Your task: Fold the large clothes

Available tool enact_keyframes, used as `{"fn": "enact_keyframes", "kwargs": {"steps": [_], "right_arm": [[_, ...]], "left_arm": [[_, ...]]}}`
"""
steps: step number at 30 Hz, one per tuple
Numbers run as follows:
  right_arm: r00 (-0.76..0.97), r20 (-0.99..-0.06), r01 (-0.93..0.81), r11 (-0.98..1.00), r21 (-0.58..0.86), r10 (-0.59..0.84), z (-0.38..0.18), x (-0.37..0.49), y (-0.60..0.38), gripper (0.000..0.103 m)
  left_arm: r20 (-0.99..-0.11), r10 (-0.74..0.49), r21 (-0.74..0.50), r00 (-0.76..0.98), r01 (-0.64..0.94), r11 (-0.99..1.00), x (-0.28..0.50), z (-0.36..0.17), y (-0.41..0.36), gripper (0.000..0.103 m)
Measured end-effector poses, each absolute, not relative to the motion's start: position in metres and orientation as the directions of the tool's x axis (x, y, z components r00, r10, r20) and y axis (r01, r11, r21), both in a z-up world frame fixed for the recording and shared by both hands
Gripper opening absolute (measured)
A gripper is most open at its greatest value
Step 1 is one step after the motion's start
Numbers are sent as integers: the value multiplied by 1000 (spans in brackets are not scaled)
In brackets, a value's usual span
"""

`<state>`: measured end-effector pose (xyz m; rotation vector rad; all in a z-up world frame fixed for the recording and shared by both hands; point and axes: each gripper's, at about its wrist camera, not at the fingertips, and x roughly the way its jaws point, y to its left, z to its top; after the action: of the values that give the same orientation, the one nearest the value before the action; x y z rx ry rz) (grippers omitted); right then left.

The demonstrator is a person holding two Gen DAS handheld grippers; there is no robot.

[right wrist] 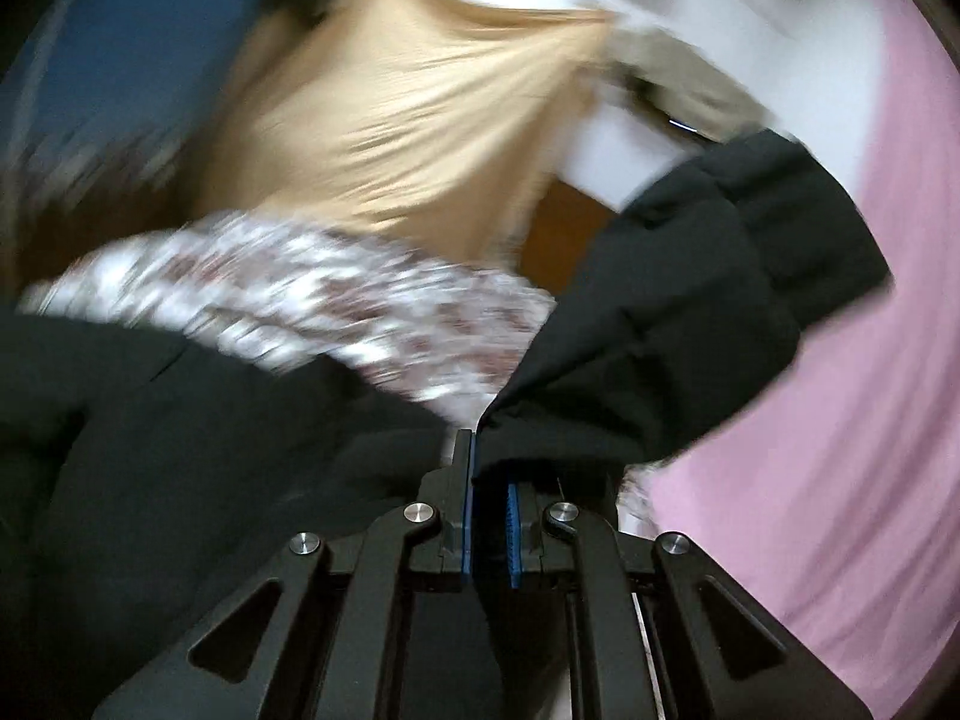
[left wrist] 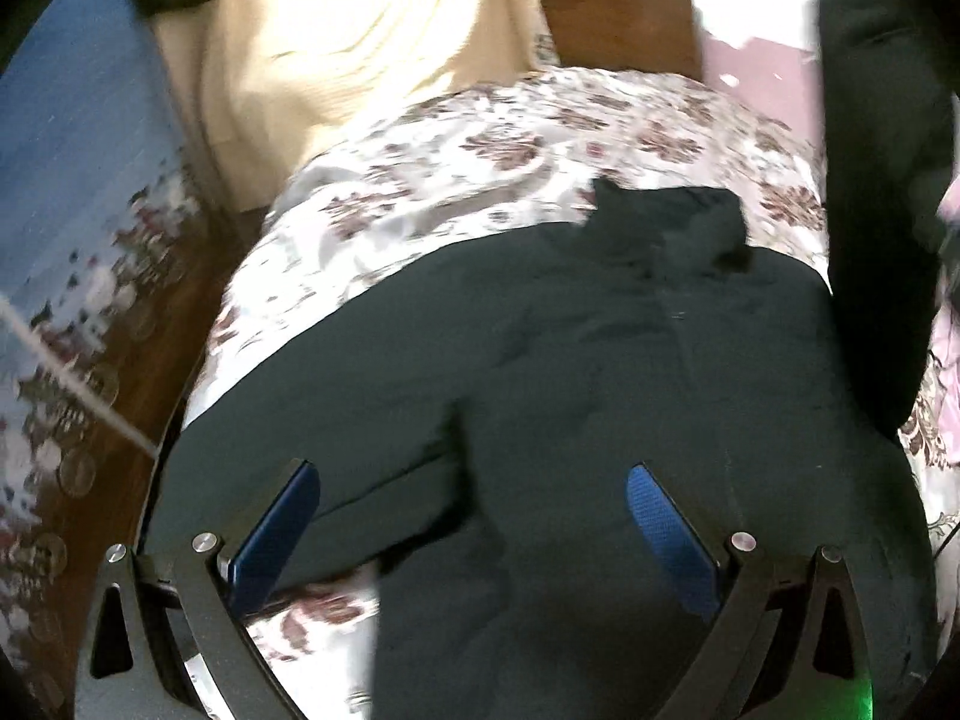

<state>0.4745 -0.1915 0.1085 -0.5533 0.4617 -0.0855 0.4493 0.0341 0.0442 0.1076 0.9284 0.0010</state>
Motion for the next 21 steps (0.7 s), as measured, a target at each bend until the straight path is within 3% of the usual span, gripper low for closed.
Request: {"fn": "enact_keyframes", "kwargs": {"steps": [4, 6, 7, 8, 9, 15, 17, 21], "right_arm": [[810, -577, -239, 841, -486, -103, 52, 476, -122, 8], [764, -645, -322, 851, -414, -25, 24, 472, -105, 15], [729, -685, -371, 851, -371, 19, 8, 469, -100, 36], [700, -713, -401, 849, -343, 42, -6, 468, -97, 68], [674, -735, -426, 848, -314, 66, -17, 464, -93, 79], [665, -720, -420, 896, -145, 196, -10, 422, -147, 81], [701, -696, -347, 927, -140, 158, 2, 419, -193, 81], [732, -679, -49, 988, -146, -64, 3, 433, -296, 81]], "left_arm": [[-795, 67, 101, 603, 22, 995, 441, 35, 61, 103], [-791, 61, 91, 608, 19, 996, 439, 28, 71, 103], [-791, 55, 83, 609, 18, 996, 439, 25, 74, 103], [-791, 47, 72, 610, 16, 997, 440, 21, 76, 103], [-789, 39, 60, 613, 14, 998, 439, 18, 78, 103], [-769, -18, -22, 639, 2, 1000, 456, 2, 59, 103], [-759, -13, -27, 651, -11, 1000, 470, -6, 41, 103], [-764, 41, 9, 644, -53, 999, 494, -27, 12, 103]]}}
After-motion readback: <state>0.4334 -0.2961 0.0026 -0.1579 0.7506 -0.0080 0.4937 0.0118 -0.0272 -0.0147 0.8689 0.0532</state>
